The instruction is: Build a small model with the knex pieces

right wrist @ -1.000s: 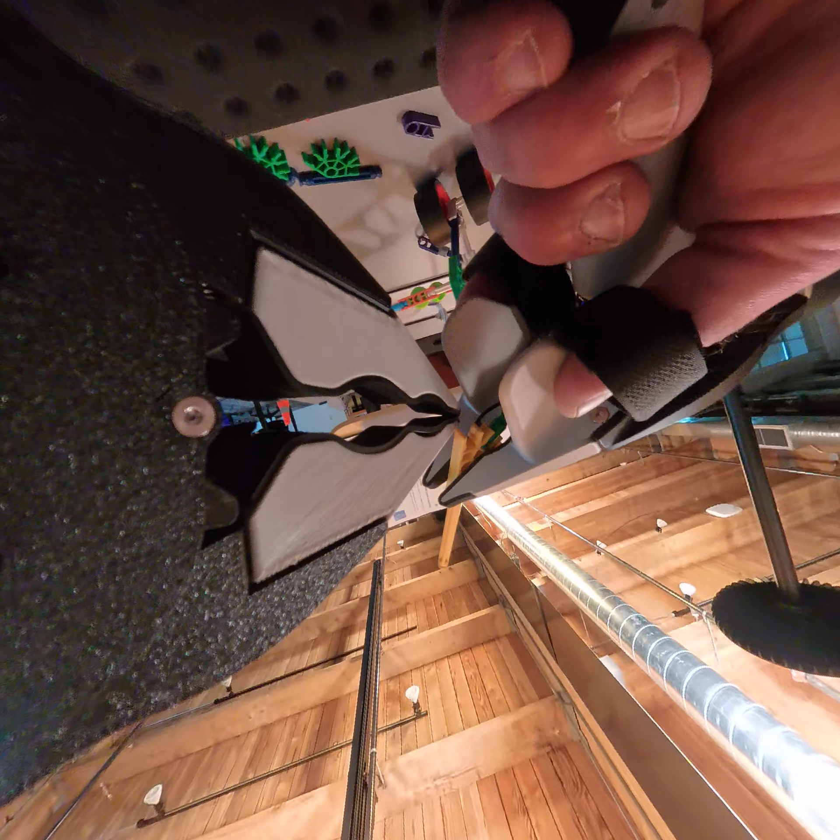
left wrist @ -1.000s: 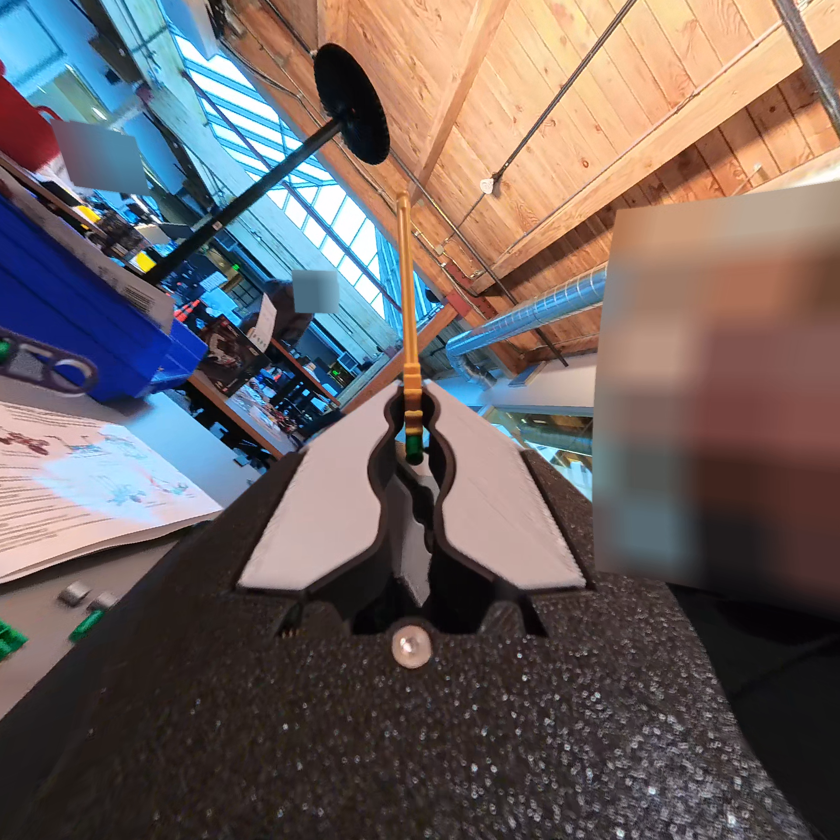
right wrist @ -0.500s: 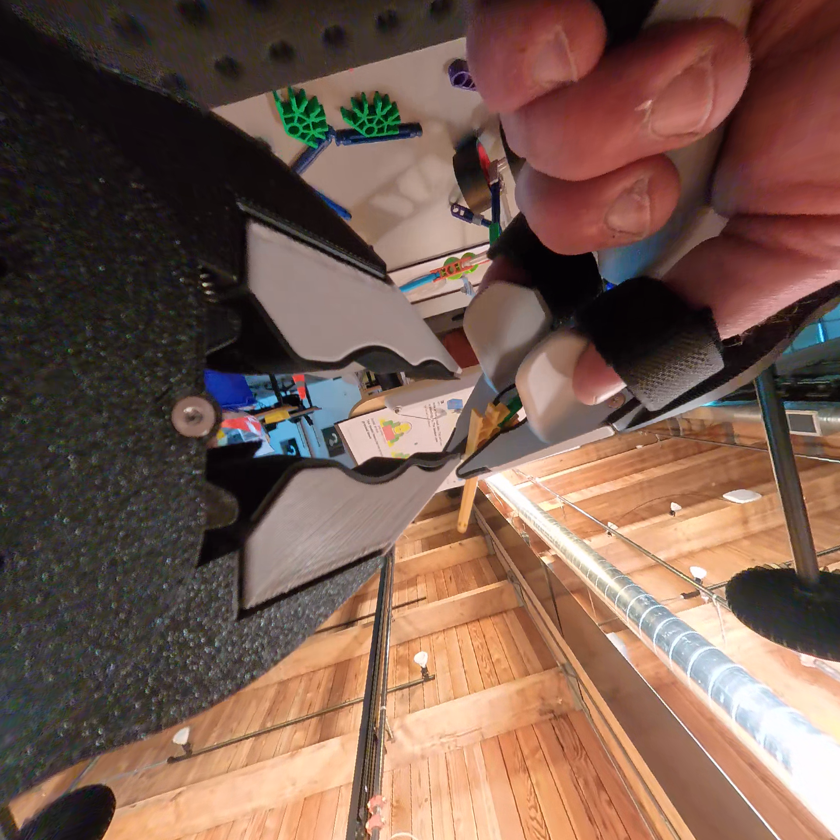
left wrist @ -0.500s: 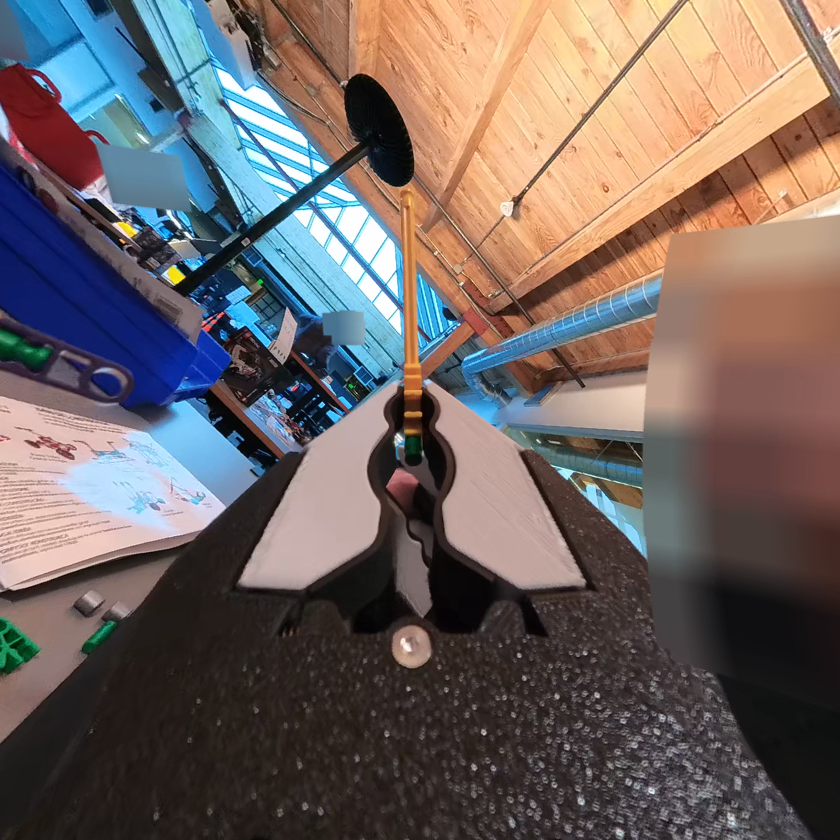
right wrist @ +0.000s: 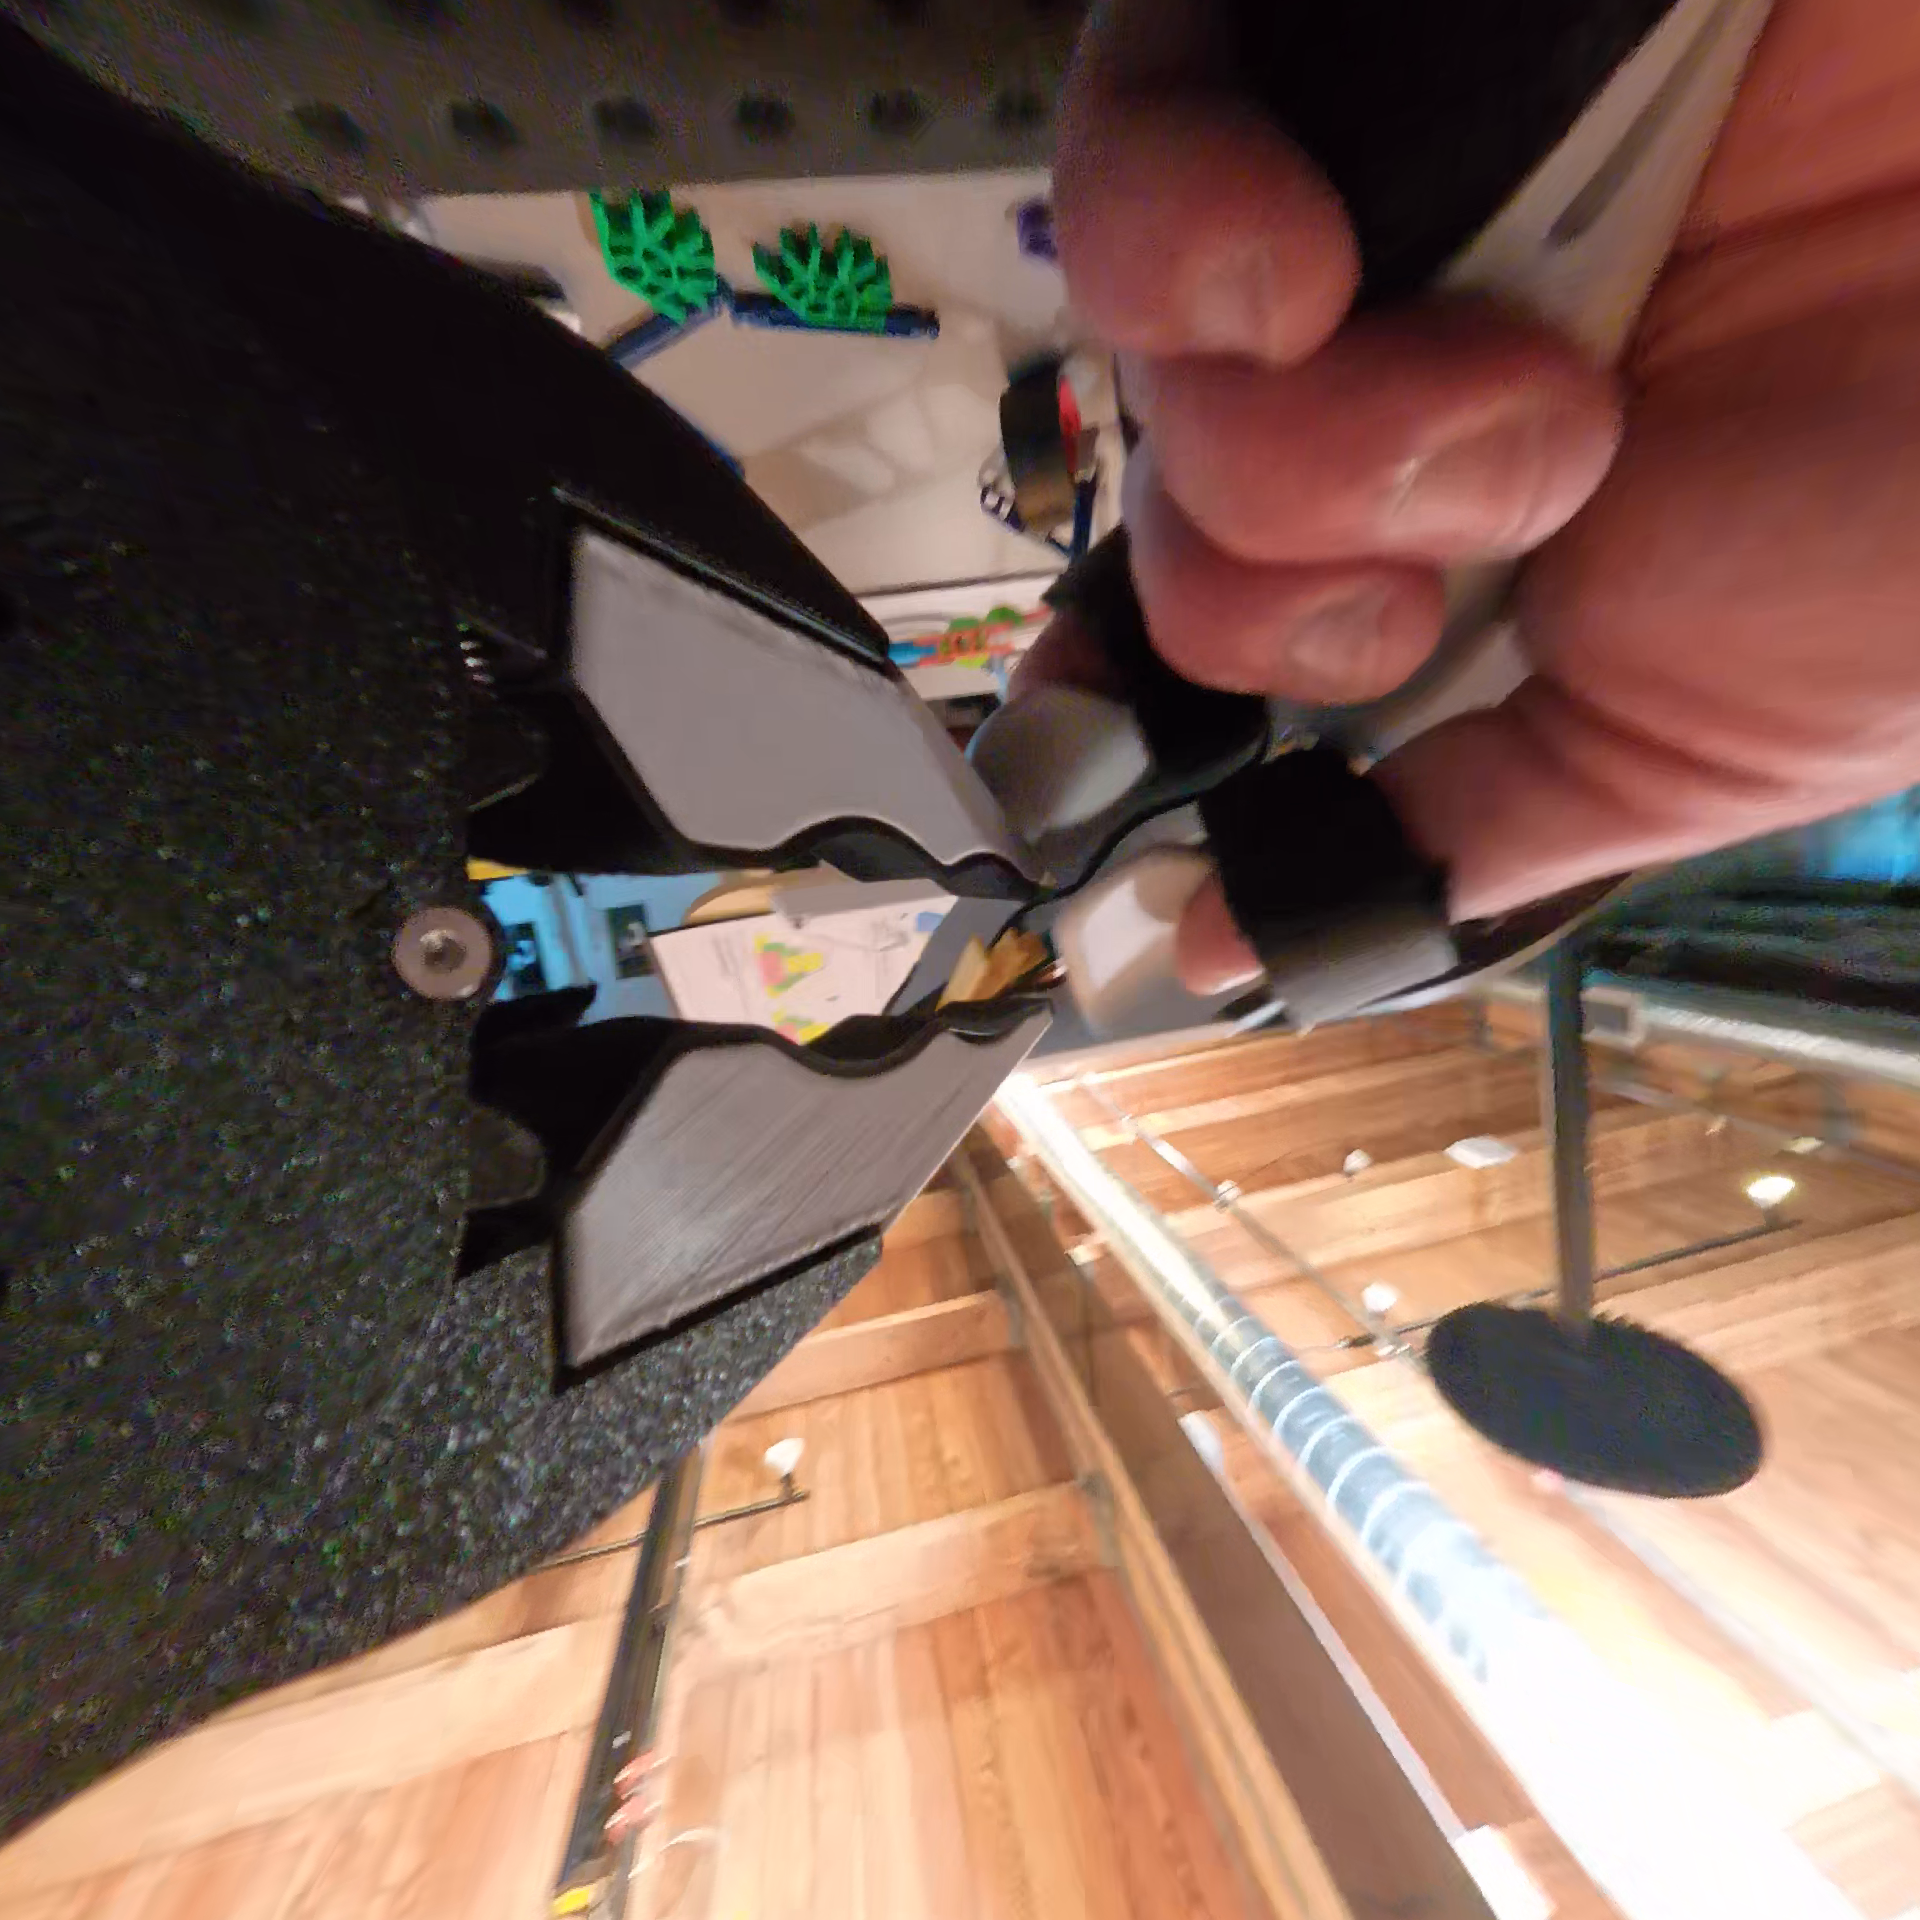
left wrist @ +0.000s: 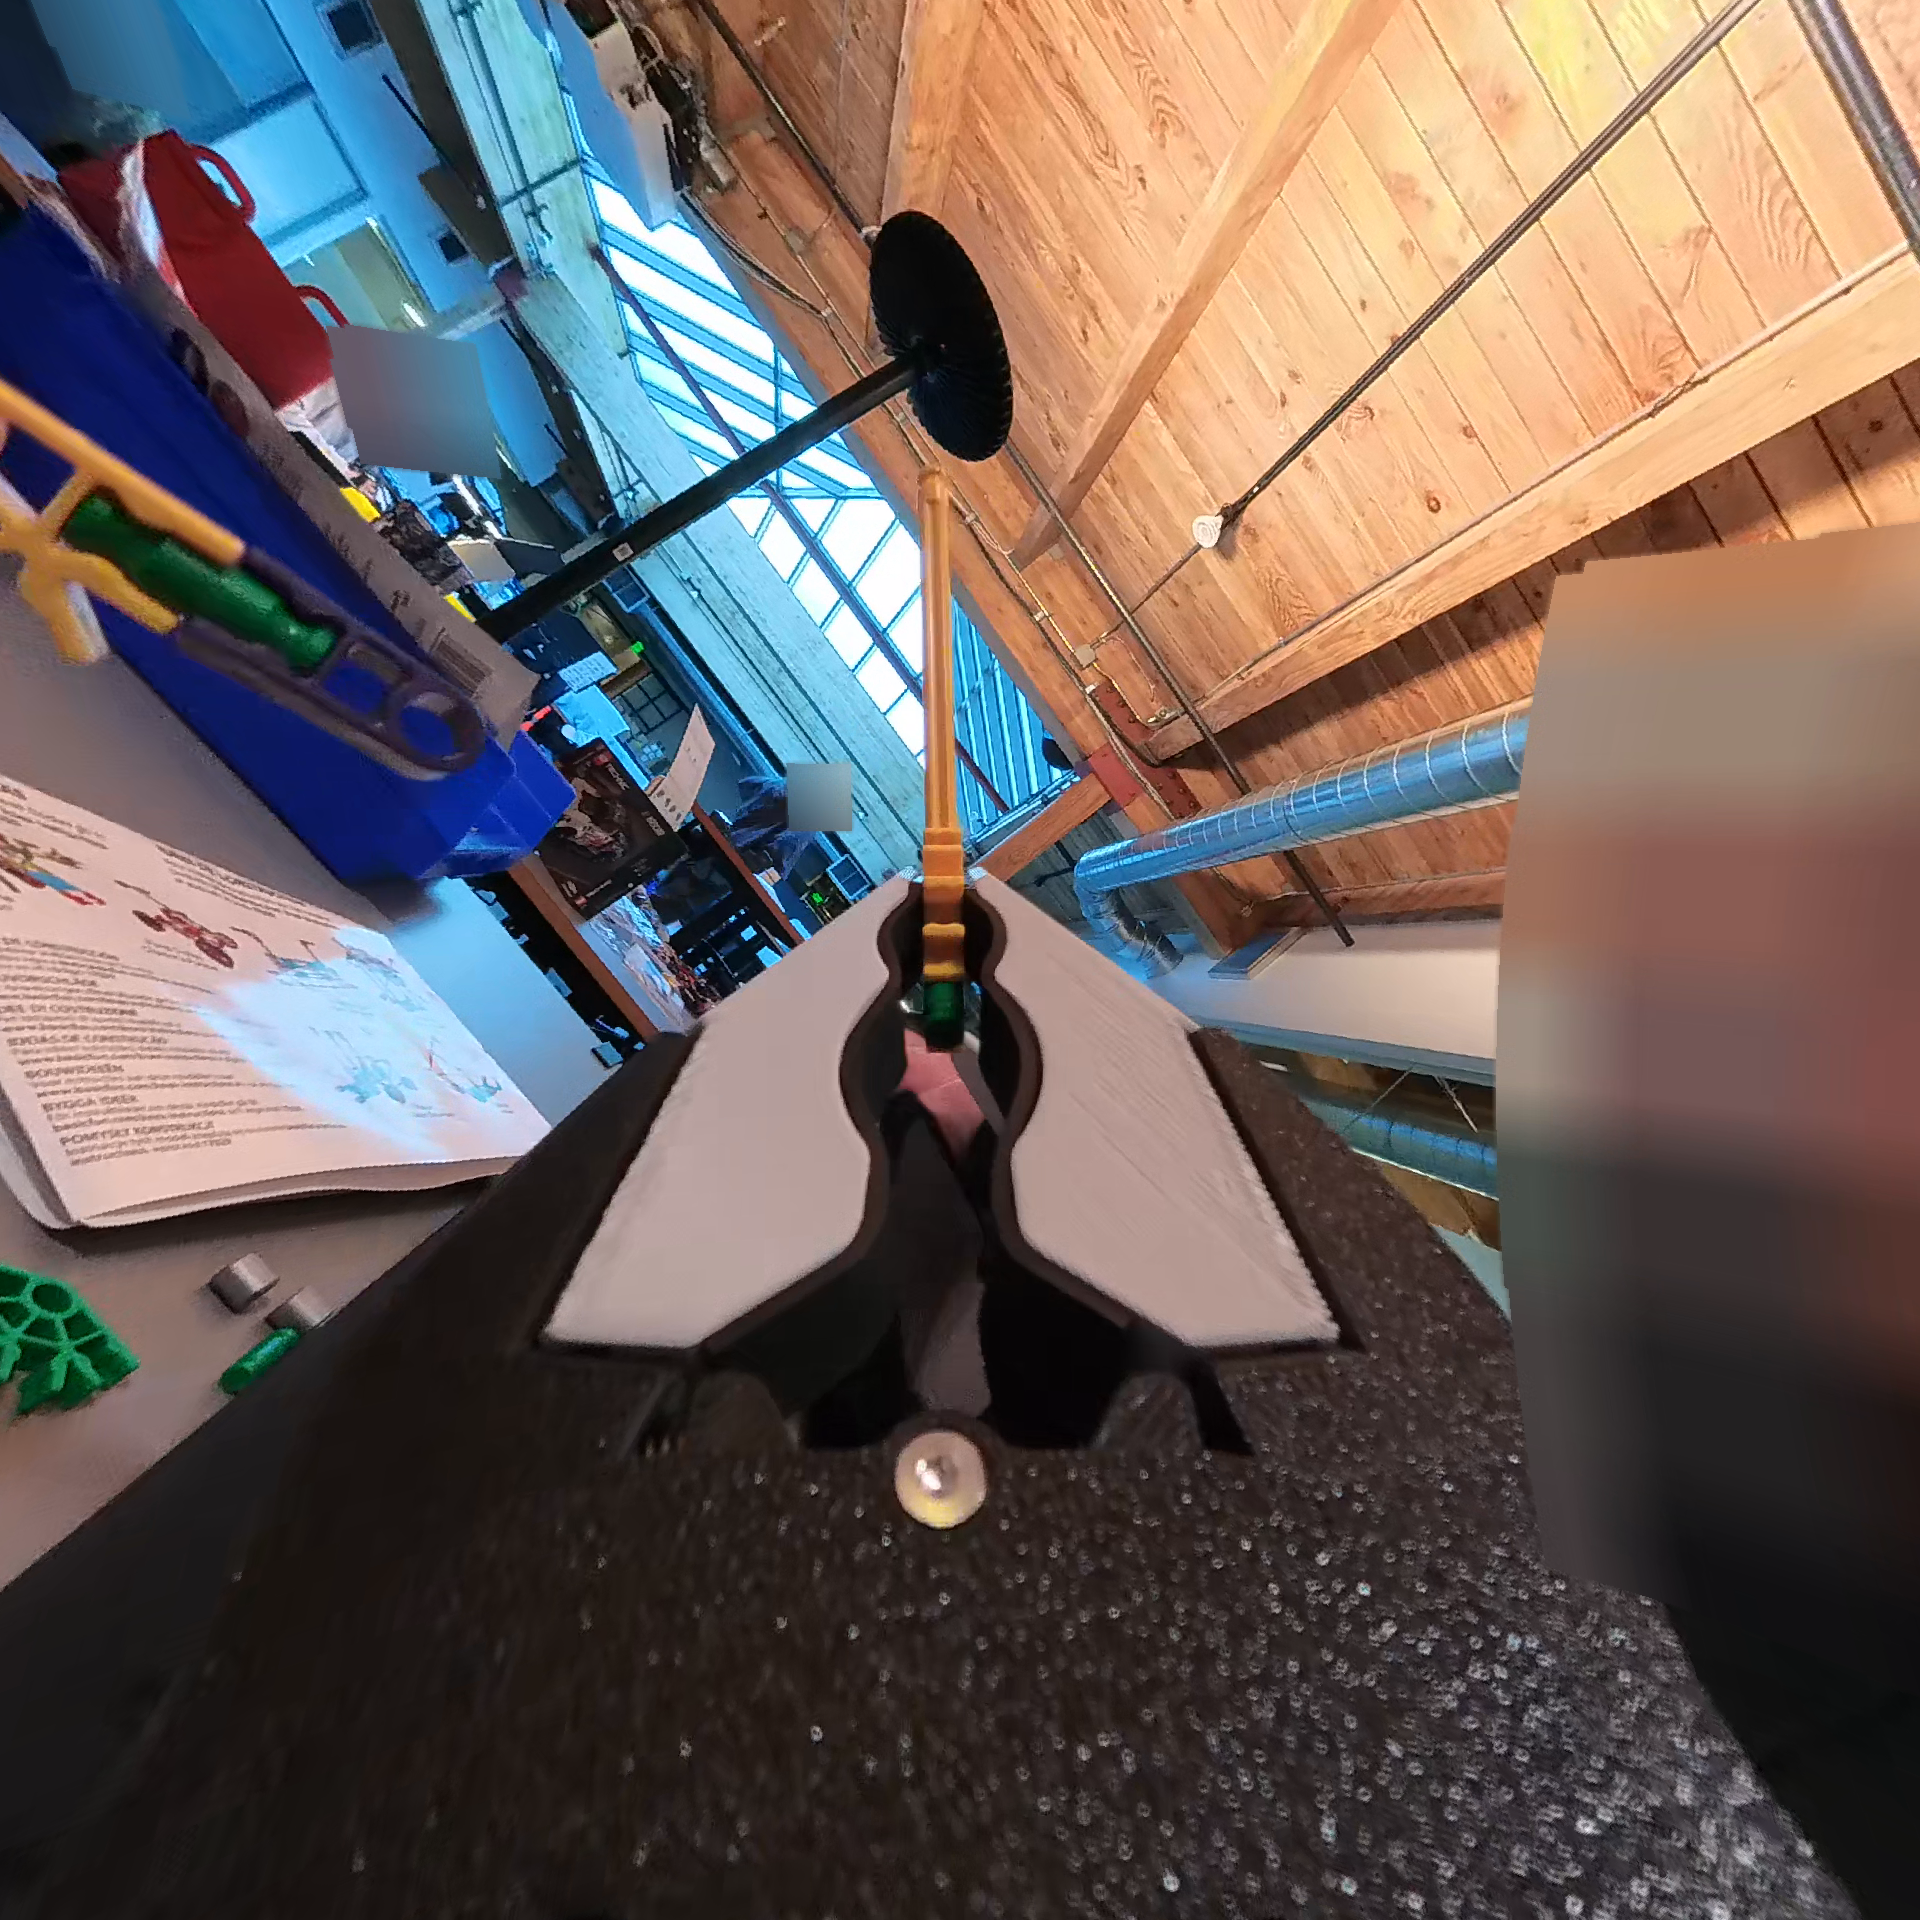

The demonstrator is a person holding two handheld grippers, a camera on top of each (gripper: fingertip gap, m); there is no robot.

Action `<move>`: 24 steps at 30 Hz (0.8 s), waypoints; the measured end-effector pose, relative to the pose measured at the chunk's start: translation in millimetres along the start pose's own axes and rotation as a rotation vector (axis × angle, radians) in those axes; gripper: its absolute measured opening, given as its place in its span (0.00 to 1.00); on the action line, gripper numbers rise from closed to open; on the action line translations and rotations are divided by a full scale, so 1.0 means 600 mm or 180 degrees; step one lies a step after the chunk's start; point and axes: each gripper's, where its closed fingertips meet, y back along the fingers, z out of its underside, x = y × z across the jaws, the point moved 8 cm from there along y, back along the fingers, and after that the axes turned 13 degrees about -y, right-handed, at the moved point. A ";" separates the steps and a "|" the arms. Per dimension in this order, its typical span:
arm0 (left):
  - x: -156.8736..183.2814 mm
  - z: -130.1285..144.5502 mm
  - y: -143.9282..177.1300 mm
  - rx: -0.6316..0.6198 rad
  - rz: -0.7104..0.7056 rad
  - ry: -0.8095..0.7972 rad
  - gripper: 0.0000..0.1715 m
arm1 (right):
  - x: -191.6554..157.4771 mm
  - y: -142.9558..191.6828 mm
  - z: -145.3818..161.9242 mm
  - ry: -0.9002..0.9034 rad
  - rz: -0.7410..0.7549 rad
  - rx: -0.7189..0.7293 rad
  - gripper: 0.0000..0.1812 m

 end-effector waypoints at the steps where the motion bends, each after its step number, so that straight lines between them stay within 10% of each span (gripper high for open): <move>1: -0.001 0.001 0.001 0.0021 0.0002 0.0020 0.03 | -0.003 0.000 -0.001 0.0040 -0.0032 0.0013 0.10; 24: -0.016 -0.017 0.031 0.0248 -0.0066 0.0035 0.02 | 0.031 0.029 0.043 -0.0235 -0.0071 -0.0093 0.00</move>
